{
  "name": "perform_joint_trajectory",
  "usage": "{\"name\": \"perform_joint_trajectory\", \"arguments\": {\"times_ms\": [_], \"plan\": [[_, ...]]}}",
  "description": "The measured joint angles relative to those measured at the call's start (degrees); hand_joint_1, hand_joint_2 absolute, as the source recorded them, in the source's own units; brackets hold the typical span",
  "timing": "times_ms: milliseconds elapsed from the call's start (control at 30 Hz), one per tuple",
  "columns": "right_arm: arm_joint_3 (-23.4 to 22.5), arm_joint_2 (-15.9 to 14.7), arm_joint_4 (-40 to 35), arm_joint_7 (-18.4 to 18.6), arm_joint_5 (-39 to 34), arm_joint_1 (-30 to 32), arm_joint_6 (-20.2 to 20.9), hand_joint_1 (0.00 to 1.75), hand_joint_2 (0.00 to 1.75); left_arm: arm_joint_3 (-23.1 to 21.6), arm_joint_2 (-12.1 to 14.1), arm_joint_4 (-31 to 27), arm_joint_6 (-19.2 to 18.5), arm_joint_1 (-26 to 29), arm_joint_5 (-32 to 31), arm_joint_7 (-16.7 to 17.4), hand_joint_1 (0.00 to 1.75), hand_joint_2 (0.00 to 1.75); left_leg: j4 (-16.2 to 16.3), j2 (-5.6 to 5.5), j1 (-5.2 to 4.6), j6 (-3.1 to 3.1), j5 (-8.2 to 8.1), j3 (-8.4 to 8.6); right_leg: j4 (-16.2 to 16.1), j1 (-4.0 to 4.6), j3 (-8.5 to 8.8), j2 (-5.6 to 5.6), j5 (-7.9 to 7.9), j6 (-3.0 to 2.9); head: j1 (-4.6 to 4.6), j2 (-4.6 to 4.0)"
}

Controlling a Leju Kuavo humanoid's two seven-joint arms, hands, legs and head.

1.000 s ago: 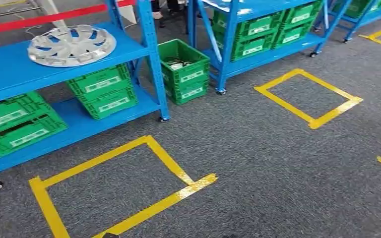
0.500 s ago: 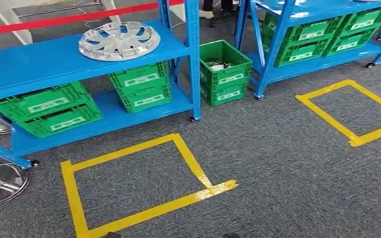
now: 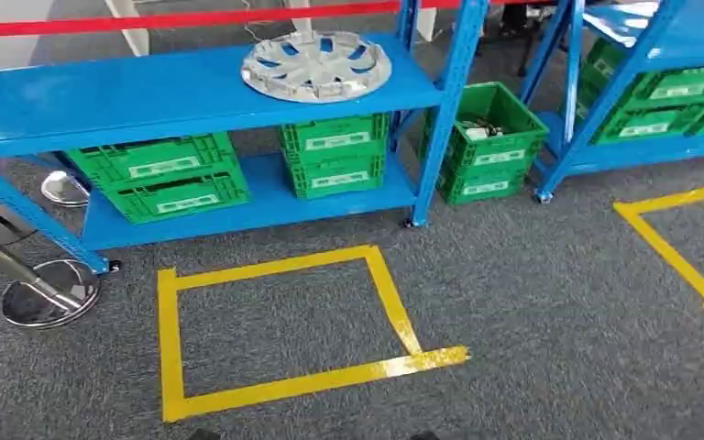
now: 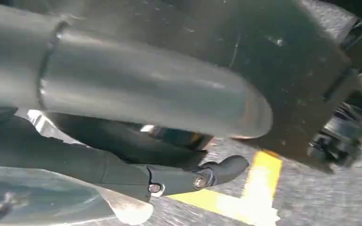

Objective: Take the parts from the cabinet and place them on the table.

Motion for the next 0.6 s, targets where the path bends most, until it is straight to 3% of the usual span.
{"name": "perform_joint_trajectory", "arguments": {"times_ms": [33,67,100,133,167,233,267,300,433,467,500,533,600], "plan": [[0.0,0.0,0.0,0.0,0.0,0.0,0.1,0.0,0.0,0.0,0.0,0.0,0.0,-0.2,0.0,0.0,0.0,0.0,0.0,-0.75,0.08,0.15,-0.01,-0.13,4.2,-0.04,-2.08,1.71,-2.12,0.08,0.22,0.0],[0.0,0.0,0.0,0.0,0.0,-0.1,0.2,0.0,0.0,0.0,-0.1,0.0,0.0,-0.4,0.0,0.0,0.0,0.0,0.0,-1.53,0.08,0.32,-0.06,-0.11,9.2,-0.06,-4.54,2.41,-4.28,0.19,0.31,0.0],[0.0,0.0,0.0,0.0,0.0,-0.1,0.2,0.0,0.0,0.0,-0.2,0.0,0.0,-0.4,-0.1,0.1,0.0,0.0,0.0,-2.35,0.07,0.38,-0.09,-0.07,13.5,-0.05,-6.89,2.67,-5.68,0.29,0.3,0.0],[0.0,0.0,0.0,0.0,0.0,-0.2,0.2,0.0,0.0,0.0,-0.2,0.0,0.0,-0.3,-0.1,0.1,0.0,0.0,0.0,-3.12,0.07,0.37,-0.1,-0.01,15.5,-0.04,-8.22,2.68,-5.63,0.35,0.37,0.0],[0.0,0.0,0.0,0.0,0.0,-0.3,0.2,0.0,0.0,0.0,-0.1,0.0,0.0,-0.2,-0.1,0.1,0.0,0.0,0.1,-4.1,0.11,0.33,-0.13,0.14,14.5,-0.09,-8.27,2.69,-3.87,0.41,0.3,0.0],[0.0,0.0,0.0,0.0,0.0,-0.4,0.2,0.0,0.0,0.0,-0.2,0.0,-0.1,-0.1,-0.1,0.1,0.0,0.0,0.3,-5.99,0.34,0.0,-0.34,0.37,6.4,-0.44,-5.19,3.28,1.98,0.59,0.33,0.0],[0.0,0.0,0.0,0.1,0.0,-0.4,0.4,0.0,0.0,0.0,-0.2,0.0,-0.1,-0.2,-0.1,0.2,0.0,0.0,0.6,-6.84,0.45,-0.34,-0.57,0.41,1.2,-0.85,-3.12,5.22,4.76,0.8,0.44,0.0],[0.0,0.0,0.0,0.2,-0.3,-0.1,0.5,0.0,0.0,0.0,-0.1,0.0,-0.1,-0.2,-0.1,0.3,0.0,0.0,1.0,-7.2,0.12,-0.75,-0.79,0.16,-0.5,-1.13,-2.59,7.74,3.9,0.95,0.46,0.0],[0.0,0.2,0.0,0.9,-1.7,-0.4,-0.4,0.0,0.0,0.0,0.0,0.0,0.2,0.3,0.5,0.7,0.0,0.0,1.1,-8.88,0.31,-1.88,-0.43,-0.47,-1.3,-1.12,-1.75,6.93,3.99,-0.48,0.28,0.0],[0.0,0.3,0.0,1.1,-1.7,-0.4,-0.5,0.0,0.0,0.0,0.1,0.0,0.2,0.3,0.6,0.7,0.0,0.0,1.5,-7.72,0.25,-2.09,-0.93,-0.57,-1.6,-1.42,-1.46,6.29,4.17,-0.88,0.35,0.0],[-0.1,0.3,0.0,1.1,-1.8,-0.3,-0.5,0.0,0.0,0.0,0.0,0.0,0.3,0.1,0.6,0.7,0.0,0.0,3.4,-4.7,-0.02,-2.47,-2.12,-1.26,-1.7,-1.35,-1.2,5.85,4.04,-1.31,-0.33,0.0],[-0.1,0.3,0.0,1.2,-1.7,-0.2,-0.5,0.0,0.0,0.0,0.0,0.0,0.3,-0.1,0.6,0.7,0.0,0.0,7.0,-3.29,0.09,-2.79,-4.06,-3.04,-1.7,-1.23,-1.13,5.21,3.92,-1.57,-0.5,0.0],[-0.1,0.2,0.0,1.2,-1.7,0.1,-0.5,0.0,0.0,0.0,0.0,0.0,0.3,-0.4,0.6,0.7,0.0,0.0,16.2,-2.33,0.35,-3.08,-7.85,-7.55,-1.7,-0.99,-1.08,4.15,3.68,-1.87,-0.55,0.0]]}}
